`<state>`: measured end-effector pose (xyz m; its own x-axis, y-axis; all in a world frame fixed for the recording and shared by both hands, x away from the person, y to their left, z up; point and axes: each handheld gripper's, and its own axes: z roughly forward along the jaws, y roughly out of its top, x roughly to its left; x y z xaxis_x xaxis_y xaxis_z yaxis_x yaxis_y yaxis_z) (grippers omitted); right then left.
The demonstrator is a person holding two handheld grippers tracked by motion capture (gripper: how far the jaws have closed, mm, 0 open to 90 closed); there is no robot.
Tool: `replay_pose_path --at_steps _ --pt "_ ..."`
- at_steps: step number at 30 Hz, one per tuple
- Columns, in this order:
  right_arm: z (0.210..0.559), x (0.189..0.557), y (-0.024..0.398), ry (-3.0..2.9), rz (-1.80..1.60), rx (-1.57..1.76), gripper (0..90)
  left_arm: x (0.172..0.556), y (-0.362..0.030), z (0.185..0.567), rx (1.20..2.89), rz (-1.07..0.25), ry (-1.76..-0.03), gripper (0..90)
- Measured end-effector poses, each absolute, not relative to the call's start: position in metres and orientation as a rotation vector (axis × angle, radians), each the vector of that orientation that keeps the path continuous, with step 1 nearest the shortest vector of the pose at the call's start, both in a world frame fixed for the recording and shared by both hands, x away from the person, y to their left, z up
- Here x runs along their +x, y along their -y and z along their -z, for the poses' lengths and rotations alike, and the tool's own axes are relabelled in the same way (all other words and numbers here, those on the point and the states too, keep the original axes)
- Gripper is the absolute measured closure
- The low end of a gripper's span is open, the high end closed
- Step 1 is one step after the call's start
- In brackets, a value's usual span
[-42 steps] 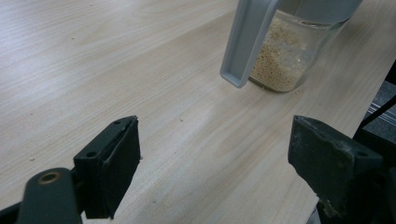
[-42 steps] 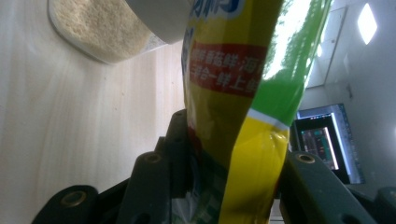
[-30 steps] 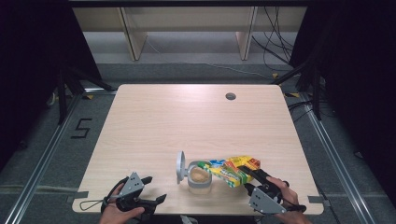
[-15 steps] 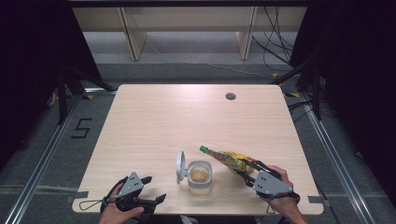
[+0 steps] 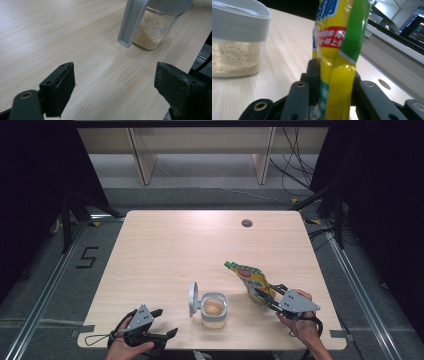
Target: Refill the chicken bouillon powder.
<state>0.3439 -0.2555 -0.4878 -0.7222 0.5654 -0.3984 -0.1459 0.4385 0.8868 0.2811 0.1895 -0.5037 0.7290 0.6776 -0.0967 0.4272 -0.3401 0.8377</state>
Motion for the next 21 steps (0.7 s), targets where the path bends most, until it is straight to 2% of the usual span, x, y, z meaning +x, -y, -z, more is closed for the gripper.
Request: replay_pose_path --at_steps 21 --pt "0.485 0.336 0.271 -1.992 -1.289 0.633 71.3 0.282 -0.189 0.505 1.981 -0.338 -0.840 16.5"
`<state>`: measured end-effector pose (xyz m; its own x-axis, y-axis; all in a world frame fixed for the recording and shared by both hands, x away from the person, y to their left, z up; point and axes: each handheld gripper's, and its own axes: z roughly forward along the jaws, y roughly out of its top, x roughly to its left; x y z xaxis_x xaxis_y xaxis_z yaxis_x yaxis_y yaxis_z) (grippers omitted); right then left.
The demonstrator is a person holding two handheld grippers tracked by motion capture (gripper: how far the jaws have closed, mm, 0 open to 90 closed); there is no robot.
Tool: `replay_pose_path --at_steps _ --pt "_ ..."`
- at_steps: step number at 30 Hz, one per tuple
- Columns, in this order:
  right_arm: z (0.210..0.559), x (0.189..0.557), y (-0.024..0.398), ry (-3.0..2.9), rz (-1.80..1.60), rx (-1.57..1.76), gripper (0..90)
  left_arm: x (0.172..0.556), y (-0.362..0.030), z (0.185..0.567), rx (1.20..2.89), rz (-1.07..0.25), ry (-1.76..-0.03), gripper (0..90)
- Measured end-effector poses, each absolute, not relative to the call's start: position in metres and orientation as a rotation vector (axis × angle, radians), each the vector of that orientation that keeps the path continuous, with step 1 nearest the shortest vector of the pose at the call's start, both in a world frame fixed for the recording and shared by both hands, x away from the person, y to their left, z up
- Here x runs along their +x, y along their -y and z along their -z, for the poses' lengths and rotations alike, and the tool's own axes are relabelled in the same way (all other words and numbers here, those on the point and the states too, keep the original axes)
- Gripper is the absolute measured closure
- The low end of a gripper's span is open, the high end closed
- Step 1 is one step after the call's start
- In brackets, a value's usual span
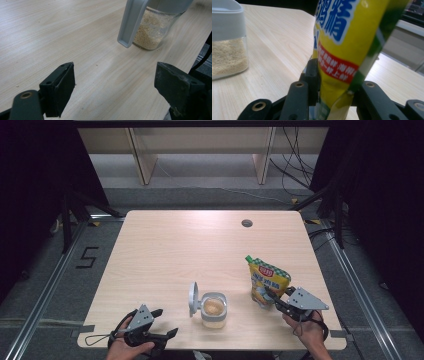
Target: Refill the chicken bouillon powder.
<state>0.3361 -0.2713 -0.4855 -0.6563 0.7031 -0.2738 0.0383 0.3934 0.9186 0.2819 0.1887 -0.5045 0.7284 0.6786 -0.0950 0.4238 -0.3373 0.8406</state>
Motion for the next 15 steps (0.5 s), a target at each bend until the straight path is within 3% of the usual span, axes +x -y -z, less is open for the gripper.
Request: replay_pose_path --at_steps 9,15 --pt "0.4874 0.3365 0.2724 -1.997 -1.267 0.681 69.9 0.2817 -0.1891 0.5047 1.994 -0.338 -0.855 16.6" --pt "0.4852 0.3338 0.2725 -1.983 -1.240 0.740 63.2 0.2828 -0.1910 0.5043 1.998 -0.353 -0.834 16.6"
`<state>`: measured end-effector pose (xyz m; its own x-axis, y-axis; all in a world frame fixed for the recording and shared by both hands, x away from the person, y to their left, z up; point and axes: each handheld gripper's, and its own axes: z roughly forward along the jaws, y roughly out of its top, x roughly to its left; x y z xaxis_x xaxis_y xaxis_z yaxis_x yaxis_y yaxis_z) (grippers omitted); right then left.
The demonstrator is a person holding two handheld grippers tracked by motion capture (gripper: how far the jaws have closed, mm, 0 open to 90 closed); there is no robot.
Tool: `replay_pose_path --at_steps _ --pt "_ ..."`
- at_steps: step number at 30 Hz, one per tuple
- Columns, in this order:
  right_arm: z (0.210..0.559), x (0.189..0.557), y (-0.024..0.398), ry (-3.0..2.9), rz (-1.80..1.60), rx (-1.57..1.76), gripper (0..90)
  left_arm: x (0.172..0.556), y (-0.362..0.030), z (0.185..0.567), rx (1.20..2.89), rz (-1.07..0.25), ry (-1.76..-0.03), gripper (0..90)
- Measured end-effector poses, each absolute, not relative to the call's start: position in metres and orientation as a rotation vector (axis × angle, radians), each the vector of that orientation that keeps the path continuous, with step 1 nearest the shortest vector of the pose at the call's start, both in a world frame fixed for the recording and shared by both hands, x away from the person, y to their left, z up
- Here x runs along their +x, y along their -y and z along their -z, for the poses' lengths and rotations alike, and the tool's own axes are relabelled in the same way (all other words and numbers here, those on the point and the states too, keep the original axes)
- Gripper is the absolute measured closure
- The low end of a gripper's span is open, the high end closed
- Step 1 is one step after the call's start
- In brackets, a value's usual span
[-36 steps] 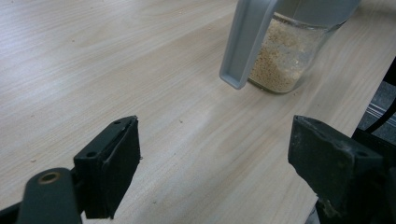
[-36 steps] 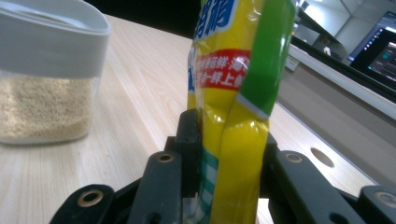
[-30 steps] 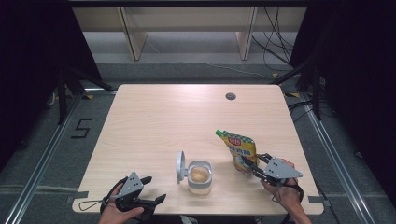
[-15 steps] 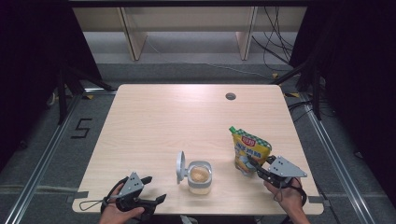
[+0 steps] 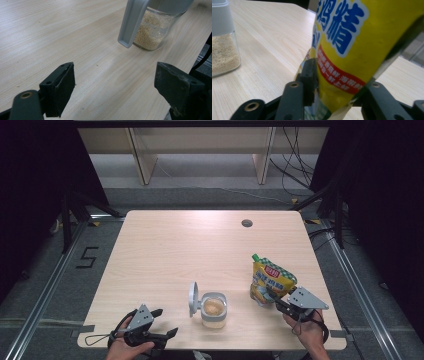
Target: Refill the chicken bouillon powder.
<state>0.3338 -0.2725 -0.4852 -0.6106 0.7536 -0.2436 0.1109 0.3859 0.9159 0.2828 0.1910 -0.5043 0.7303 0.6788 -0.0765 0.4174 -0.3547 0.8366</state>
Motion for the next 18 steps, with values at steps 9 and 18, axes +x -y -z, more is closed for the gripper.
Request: replay_pose_path --at_steps 9,18 --pt "0.479 0.316 0.277 -1.948 -1.262 0.915 39.8 0.282 -0.189 0.505 1.952 -0.327 -0.861 16.6" --pt "0.475 0.292 0.279 -1.957 -1.227 1.053 32.3 0.283 -0.192 0.503 1.959 -0.339 -0.870 16.6"
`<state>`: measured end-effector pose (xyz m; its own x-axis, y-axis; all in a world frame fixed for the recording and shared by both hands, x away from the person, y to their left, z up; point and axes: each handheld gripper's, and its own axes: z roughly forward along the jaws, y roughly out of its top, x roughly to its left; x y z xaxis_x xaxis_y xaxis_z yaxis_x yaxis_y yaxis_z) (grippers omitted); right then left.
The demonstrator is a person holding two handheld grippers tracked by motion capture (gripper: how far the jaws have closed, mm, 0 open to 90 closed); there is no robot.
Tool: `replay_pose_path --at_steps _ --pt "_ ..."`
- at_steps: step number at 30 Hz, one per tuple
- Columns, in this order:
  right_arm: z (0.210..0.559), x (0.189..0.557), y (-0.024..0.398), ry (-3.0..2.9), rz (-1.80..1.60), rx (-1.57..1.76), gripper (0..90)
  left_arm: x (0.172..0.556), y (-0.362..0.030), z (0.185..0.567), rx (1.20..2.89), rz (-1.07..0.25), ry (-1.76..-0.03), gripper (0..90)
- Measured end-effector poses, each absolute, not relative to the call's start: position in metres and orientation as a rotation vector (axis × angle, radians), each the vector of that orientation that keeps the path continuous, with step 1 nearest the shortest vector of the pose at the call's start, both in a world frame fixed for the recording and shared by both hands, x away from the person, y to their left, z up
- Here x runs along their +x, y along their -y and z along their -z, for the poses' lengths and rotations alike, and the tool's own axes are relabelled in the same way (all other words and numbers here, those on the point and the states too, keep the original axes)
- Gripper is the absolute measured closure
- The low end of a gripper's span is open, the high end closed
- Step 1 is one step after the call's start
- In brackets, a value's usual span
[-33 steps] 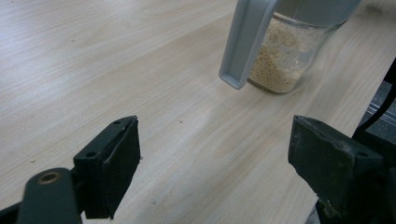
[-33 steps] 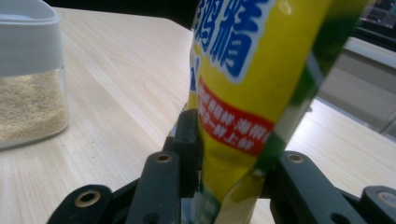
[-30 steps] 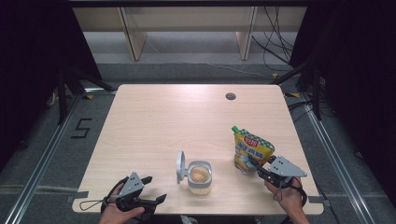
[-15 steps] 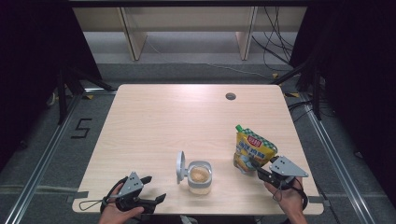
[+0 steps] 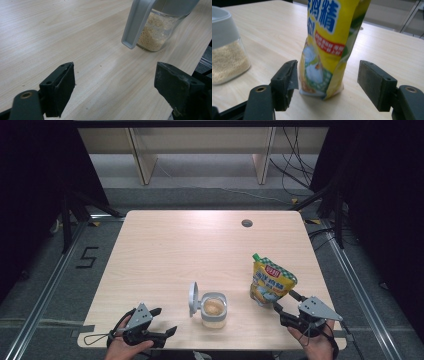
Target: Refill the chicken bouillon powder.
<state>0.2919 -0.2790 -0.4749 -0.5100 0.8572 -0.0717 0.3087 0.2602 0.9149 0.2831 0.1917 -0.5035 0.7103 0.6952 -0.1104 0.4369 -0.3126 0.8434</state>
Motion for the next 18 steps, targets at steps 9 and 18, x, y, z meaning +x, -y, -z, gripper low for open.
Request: replay_pose_path --at_steps 9,18 --pt "0.479 0.282 0.278 -2.026 -1.177 1.069 30.0 0.284 -0.192 0.503 1.961 -0.346 -0.860 16.6" --pt "0.481 0.271 0.277 -2.033 -1.135 1.080 23.4 0.282 -0.191 0.502 1.941 -0.334 -0.882 16.6"
